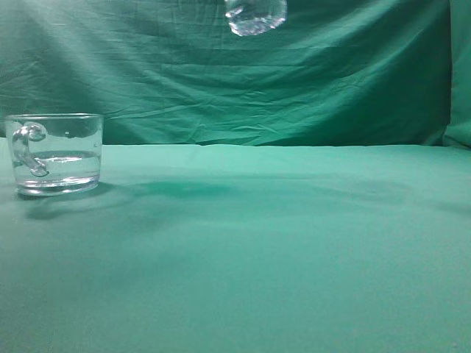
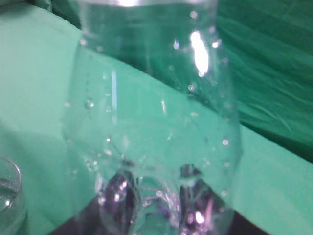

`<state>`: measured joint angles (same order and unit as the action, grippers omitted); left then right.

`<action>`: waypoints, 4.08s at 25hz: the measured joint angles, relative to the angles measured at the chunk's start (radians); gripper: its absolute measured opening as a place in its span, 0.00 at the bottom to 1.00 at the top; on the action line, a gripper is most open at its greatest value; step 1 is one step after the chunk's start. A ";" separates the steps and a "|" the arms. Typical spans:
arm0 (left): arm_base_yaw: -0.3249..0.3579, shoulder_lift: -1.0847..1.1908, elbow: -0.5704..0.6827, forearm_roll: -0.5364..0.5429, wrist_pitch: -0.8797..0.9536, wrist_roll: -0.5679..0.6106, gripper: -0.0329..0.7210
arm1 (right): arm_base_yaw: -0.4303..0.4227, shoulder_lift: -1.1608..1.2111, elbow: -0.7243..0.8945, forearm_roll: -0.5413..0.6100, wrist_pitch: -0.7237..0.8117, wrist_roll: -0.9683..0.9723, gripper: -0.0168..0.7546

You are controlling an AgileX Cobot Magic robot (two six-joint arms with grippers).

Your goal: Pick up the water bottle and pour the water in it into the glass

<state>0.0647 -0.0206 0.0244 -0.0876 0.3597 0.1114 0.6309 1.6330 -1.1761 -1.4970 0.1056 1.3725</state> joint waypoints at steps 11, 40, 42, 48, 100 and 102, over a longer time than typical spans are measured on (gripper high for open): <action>0.000 0.000 0.000 0.000 0.000 0.000 0.04 | -0.376 -0.066 0.222 0.110 -0.520 -0.075 0.33; 0.000 0.000 0.000 0.000 0.000 0.000 0.04 | -0.596 0.378 0.429 0.554 -1.212 -1.015 0.33; 0.000 0.000 0.000 0.000 0.000 0.000 0.04 | -0.596 0.379 0.429 0.554 -1.219 -1.020 0.33; 0.000 0.000 0.000 0.000 0.000 0.000 0.04 | -0.596 0.379 0.429 0.557 -1.172 -1.026 0.33; 0.000 0.000 0.000 0.000 0.000 0.000 0.04 | -0.596 -1.110 0.439 0.065 -0.835 -0.010 0.02; 0.000 0.000 0.000 0.000 0.000 0.000 0.04 | -0.596 -1.152 0.439 0.102 -0.762 -0.009 0.02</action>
<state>0.0647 -0.0206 0.0244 -0.0876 0.3597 0.1114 0.0348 0.4808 -0.7370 -1.3953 -0.6563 1.3633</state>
